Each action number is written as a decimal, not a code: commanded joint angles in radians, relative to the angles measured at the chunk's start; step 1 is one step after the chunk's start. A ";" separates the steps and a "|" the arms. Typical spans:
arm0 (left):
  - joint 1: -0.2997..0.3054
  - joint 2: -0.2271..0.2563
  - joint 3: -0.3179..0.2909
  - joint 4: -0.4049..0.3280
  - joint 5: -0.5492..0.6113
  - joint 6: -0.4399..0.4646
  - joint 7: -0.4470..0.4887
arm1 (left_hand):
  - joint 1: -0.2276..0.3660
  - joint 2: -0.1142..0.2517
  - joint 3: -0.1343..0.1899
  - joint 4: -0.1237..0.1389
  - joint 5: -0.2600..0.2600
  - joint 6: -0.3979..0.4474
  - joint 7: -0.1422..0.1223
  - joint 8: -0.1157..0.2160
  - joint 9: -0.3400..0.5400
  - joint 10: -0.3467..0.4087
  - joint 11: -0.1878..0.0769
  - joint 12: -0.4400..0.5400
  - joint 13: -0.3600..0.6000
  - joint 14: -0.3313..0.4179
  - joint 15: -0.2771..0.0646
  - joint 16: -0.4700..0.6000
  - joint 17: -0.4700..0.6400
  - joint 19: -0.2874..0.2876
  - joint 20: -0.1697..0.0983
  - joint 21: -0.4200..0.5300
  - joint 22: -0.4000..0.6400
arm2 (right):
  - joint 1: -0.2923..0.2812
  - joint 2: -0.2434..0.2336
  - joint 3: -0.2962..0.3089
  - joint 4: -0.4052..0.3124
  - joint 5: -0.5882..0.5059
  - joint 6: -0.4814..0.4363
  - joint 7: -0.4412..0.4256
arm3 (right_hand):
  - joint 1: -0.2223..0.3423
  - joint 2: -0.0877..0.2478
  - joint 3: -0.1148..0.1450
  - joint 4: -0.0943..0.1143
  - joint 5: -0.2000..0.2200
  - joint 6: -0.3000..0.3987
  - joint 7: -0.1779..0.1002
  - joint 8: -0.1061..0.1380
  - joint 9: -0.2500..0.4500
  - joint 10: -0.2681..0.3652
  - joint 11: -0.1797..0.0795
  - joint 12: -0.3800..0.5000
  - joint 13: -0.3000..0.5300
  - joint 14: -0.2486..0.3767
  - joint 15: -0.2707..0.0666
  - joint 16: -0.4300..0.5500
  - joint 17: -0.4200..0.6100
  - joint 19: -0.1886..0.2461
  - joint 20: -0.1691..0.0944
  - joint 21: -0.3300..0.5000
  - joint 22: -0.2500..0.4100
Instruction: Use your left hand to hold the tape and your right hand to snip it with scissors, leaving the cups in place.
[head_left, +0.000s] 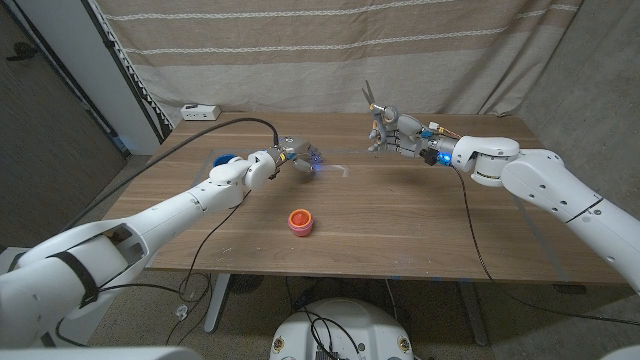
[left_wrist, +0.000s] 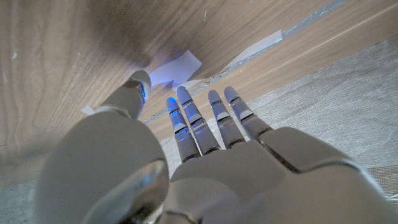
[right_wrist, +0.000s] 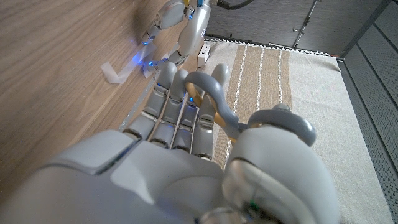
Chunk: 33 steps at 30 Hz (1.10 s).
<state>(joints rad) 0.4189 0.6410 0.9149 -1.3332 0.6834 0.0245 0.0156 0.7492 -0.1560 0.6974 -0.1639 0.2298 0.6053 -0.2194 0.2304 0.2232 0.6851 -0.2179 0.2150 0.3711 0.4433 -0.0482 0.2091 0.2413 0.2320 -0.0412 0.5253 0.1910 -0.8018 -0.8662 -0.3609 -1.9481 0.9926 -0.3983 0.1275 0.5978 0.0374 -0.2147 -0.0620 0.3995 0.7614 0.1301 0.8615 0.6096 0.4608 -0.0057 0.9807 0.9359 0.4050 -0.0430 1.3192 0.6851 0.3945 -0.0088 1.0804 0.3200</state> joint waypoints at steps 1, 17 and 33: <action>-0.004 -0.001 0.010 0.007 -0.001 -0.005 -0.012 | 0.011 0.002 0.007 -0.001 0.010 0.010 -0.003 0.002 0.001 0.006 0.002 0.006 0.000 0.012 -0.167 0.009 0.004 0.012 -0.008 -0.002 0.002 | 0.000 0.000 -0.003 0.000 0.002 -0.003 -0.001 | -0.003 0.012 -0.004 -0.007 0.003 0.006 0.004 -0.004 0.003 0.004 -0.007 0.543 0.004 -0.009 -0.069 0.006 0.003 -0.002 -0.004 0.007 -0.002; -0.021 -0.018 0.025 0.043 -0.004 -0.013 -0.025 | -0.020 0.015 0.005 0.022 0.008 0.038 -0.003 0.009 0.001 0.018 0.003 0.009 -0.006 0.025 -0.165 0.016 0.004 0.015 -0.011 -0.005 0.004 | 0.001 -0.003 -0.002 -0.003 0.002 -0.011 -0.009 | -0.004 0.012 -0.005 -0.009 0.002 0.009 0.006 -0.006 0.009 0.003 -0.002 0.545 0.001 -0.008 -0.063 0.009 -0.005 -0.004 -0.003 0.018 -0.013; -0.028 -0.022 0.033 0.056 -0.019 -0.009 -0.045 | -0.034 0.057 0.071 0.014 -0.003 0.147 0.005 0.035 -0.009 0.153 0.002 0.070 0.012 0.247 -0.178 0.086 0.035 0.091 -0.048 0.013 0.009 | 0.009 0.004 -0.007 0.006 0.004 -0.017 -0.008 | -0.002 0.015 -0.003 -0.011 0.002 0.011 0.005 -0.012 0.009 0.004 -0.003 0.544 -0.005 -0.011 -0.065 0.015 -0.007 -0.007 -0.002 0.028 -0.023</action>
<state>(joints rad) 0.3929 0.6219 0.9418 -1.2872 0.6724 0.0151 -0.0207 0.7032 -0.1096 0.7440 -0.1410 0.2298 0.7120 -0.2179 0.2490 0.2136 0.7857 -0.2140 0.2510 0.3597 0.6320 -0.0576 0.2785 0.2617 0.3109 -0.0410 0.5294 0.1980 -0.7975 -0.8664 -0.3649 -1.9463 0.9964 -0.4101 0.1191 0.5912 0.0440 -0.2159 -0.0690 0.3995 0.7703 0.1320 0.8503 0.6160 0.4604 -0.0053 0.9823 0.9306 0.3961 -0.0447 1.3281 0.6751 0.3927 -0.0106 1.1035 0.2968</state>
